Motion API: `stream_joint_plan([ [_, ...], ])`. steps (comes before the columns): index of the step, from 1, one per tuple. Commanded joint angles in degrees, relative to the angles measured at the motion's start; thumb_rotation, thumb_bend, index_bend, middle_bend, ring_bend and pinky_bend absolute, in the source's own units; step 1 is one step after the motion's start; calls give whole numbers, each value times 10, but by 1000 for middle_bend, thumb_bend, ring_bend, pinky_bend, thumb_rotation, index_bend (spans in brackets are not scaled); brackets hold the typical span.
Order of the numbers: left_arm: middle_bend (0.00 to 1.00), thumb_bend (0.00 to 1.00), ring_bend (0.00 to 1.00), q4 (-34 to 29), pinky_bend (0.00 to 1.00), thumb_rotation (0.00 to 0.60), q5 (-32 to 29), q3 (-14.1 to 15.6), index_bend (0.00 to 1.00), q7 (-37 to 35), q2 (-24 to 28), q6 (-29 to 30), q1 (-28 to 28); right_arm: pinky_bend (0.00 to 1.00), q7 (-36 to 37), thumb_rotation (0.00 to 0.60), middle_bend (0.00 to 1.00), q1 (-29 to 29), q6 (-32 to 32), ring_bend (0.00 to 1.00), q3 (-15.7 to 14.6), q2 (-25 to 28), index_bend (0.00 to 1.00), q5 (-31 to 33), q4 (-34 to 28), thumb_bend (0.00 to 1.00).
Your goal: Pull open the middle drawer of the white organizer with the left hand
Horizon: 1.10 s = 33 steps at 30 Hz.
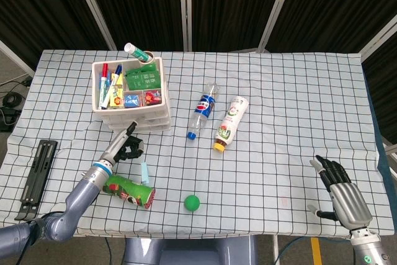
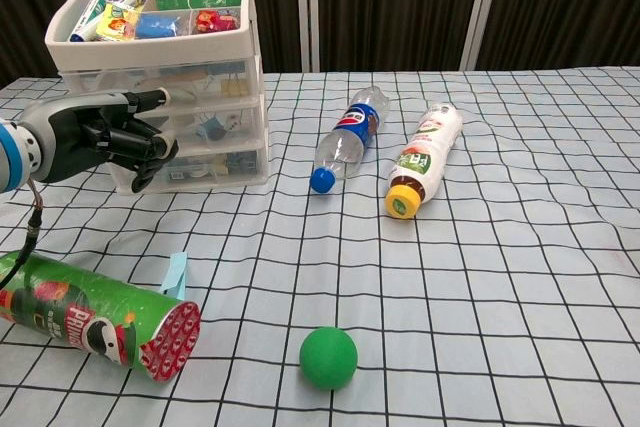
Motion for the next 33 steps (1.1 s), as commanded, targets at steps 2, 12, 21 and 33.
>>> stream_joint_plan([
  [2, 768, 707, 714, -2, 687, 600, 4, 2, 52, -1, 0, 1, 1, 0, -1, 600, 0, 0, 0, 0, 0, 1, 20, 0, -1, 45],
  [12, 768, 707, 714, -26, 687, 600, 39, 16, 61, -13, 8, 12, 16, 0, -4, 600, 0, -1, -1, 0, -1, 1, 20, 0, -4, 45],
  [21, 768, 707, 714, -25, 687, 600, 51, 26, 66, -23, 10, 11, 23, 0, -6, 600, 0, -2, 0, 0, -2, 2, 20, 0, -7, 44],
  [33, 768, 706, 714, -60, 687, 600, 121, 54, 70, -21, 28, 49, 50, 0, -7, 600, 0, -3, 2, 0, -2, 2, 20, -2, -7, 44],
])
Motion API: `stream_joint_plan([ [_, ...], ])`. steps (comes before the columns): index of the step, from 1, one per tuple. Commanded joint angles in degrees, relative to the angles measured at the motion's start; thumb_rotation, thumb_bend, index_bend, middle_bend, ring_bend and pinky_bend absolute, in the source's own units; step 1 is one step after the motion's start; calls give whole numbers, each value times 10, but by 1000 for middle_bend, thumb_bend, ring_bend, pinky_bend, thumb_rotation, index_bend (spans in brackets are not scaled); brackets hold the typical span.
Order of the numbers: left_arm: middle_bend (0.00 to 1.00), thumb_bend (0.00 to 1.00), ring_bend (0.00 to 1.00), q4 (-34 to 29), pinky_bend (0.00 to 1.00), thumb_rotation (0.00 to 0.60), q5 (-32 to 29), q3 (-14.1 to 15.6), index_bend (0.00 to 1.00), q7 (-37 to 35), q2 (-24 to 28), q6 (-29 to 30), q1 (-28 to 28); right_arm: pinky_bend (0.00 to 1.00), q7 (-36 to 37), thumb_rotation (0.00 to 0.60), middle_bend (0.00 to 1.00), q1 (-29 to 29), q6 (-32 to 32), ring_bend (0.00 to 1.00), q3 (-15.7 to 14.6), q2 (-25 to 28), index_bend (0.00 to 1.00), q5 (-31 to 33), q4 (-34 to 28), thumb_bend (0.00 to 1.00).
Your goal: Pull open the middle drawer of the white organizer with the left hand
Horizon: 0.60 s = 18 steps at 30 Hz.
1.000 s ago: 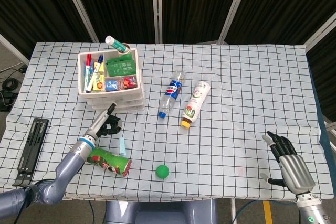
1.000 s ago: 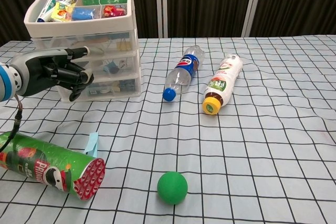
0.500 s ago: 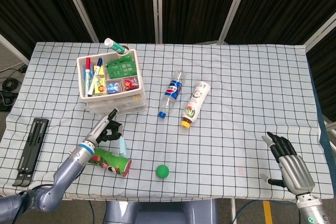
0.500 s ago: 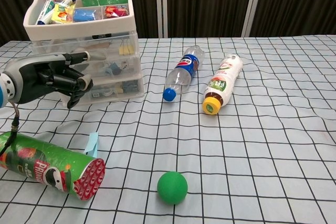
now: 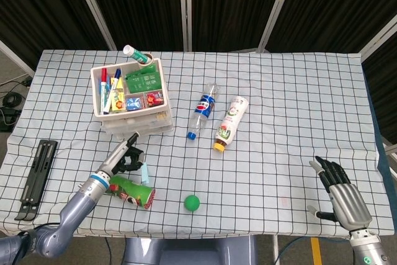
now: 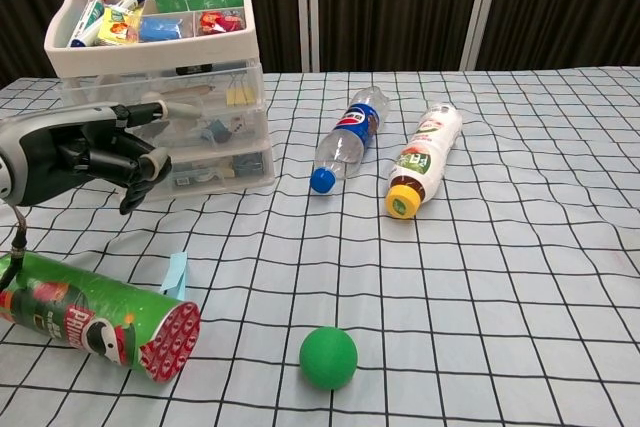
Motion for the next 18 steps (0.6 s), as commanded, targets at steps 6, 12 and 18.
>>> stream_joint_plan([
  [6, 768, 707, 714, -26, 687, 600, 96, 52, 69, 144, 21, 107, 35, 0, -2, 600, 0, -1, 1, 0, -1, -1, 20, -3, -1, 45],
  [12, 768, 709, 715, -59, 687, 600, 102, 55, 58, 275, 38, 167, 47, 0, -9, 600, 0, -1, 1, 0, -3, -4, 20, -6, -1, 44],
  [18, 769, 709, 714, -113, 687, 600, 38, 41, 50, 373, 65, 184, 44, 0, -13, 600, 0, -2, 1, 0, -4, -5, 20, -7, -2, 45],
])
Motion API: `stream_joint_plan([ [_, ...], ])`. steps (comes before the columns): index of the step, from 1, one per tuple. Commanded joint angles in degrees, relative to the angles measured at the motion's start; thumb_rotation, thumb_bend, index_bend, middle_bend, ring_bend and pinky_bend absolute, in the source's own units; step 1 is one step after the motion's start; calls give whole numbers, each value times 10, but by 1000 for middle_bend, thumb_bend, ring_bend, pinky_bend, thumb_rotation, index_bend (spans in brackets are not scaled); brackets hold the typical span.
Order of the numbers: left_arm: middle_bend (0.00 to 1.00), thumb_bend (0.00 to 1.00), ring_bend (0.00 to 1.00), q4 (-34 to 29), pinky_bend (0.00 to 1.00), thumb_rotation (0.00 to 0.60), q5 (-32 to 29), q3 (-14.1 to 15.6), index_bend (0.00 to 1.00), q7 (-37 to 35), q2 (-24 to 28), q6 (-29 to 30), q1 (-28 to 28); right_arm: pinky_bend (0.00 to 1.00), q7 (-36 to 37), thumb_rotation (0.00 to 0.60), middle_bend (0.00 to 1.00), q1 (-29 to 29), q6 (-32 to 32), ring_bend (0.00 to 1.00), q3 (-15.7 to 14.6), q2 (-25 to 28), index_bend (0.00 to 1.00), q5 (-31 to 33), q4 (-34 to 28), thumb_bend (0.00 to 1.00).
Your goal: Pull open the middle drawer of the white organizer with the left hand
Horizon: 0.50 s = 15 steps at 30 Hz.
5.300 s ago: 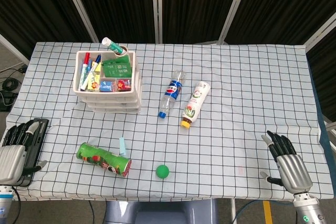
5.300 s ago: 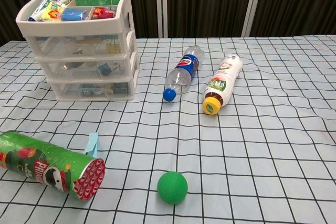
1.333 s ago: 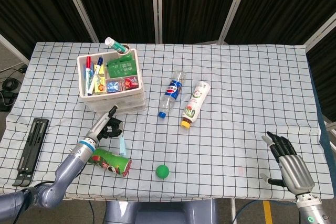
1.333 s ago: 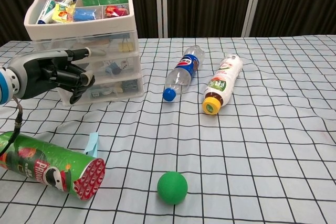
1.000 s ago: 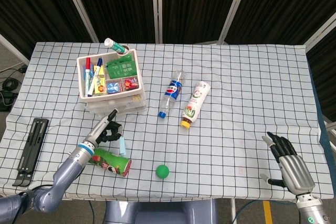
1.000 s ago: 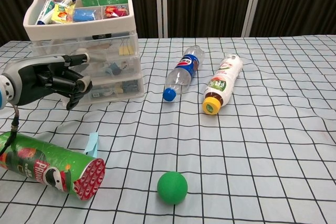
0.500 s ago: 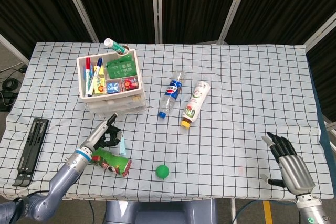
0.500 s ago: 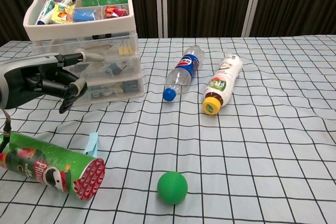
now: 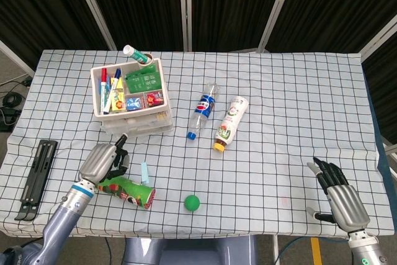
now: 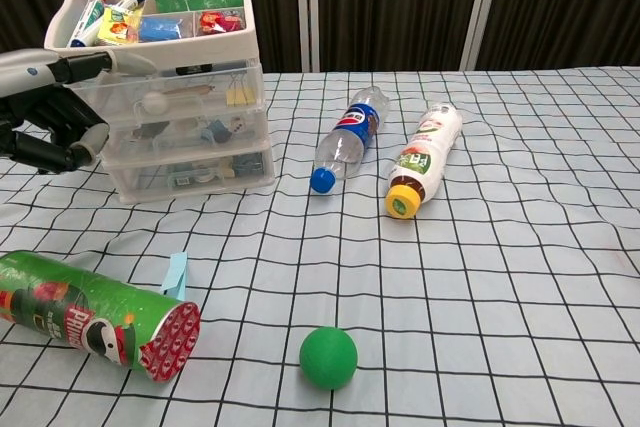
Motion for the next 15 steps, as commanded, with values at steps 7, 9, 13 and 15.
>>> stream_joint_plan([
  [7, 773, 708, 716, -82, 687, 600, -146, -24, 42, 145, 48, 25, -17, 0, 2, 600, 0, 0, 0, 0, 1, 2, 13, 2, -1, 45],
  [9, 773, 709, 716, -87, 687, 600, -173, -30, 42, 156, 53, 25, -23, 0, 2, 600, 0, 0, -1, 0, 0, 2, 13, 2, -1, 44],
  [13, 774, 709, 716, -88, 688, 600, -217, -39, 42, 172, 59, 23, -35, 0, 0, 600, 0, 0, -3, 0, 0, 3, 13, 4, -2, 45],
  [15, 774, 709, 716, -86, 689, 600, -240, -42, 43, 178, 62, 19, -43, 0, 0, 600, 0, 1, -4, 0, 0, 3, 13, 5, -2, 45],
])
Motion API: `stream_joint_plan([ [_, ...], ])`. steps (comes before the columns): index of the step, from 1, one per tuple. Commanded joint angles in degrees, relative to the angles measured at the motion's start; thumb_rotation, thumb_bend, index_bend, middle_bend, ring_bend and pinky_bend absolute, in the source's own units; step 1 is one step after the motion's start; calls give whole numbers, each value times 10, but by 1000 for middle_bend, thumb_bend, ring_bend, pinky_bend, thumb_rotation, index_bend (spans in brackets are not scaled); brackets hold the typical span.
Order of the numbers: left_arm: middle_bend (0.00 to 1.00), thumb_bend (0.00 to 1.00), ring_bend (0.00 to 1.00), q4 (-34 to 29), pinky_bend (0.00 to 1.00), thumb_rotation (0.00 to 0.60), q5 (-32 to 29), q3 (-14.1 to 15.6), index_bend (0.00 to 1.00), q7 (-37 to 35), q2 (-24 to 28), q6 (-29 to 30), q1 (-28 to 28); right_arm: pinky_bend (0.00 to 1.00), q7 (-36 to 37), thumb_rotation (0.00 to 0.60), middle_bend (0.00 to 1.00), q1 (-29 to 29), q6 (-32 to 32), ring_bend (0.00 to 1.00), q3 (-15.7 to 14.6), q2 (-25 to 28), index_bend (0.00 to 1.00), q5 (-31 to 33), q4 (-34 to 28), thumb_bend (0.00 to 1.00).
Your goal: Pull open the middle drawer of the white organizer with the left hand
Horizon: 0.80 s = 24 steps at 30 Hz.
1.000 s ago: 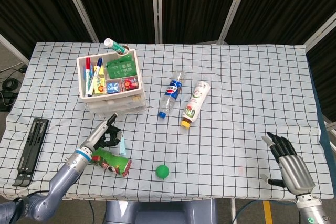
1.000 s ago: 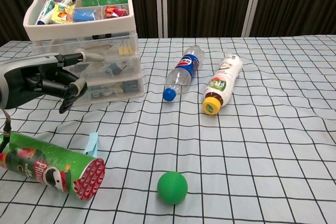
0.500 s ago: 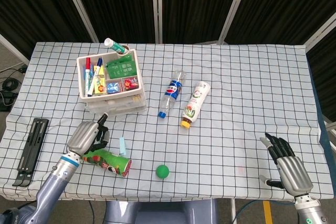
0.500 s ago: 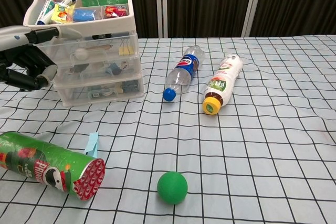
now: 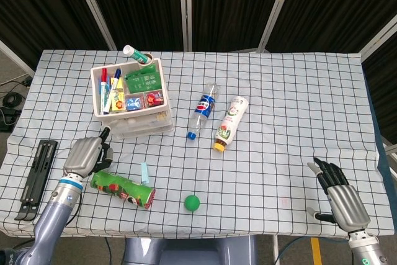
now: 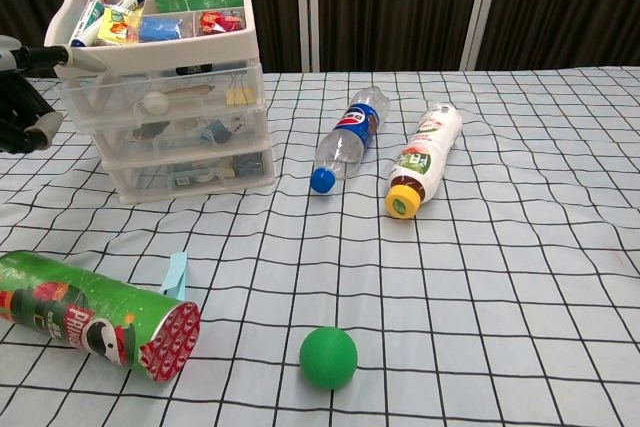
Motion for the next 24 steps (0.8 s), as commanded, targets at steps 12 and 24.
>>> stream_joint_plan([
  [12, 783, 709, 724, -1, 695, 600, -98, -13, 113, 19, 12, -29, -45, 0, 0, 600, 0, 1, -4, 0, 1, 2, 13, 5, -3, 44],
  [24, 799, 718, 734, -18, 700, 600, -105, -9, 276, 0, 25, -29, -55, 0, 3, 600, 0, 1, -4, 0, 1, 3, 13, 5, -2, 45],
])
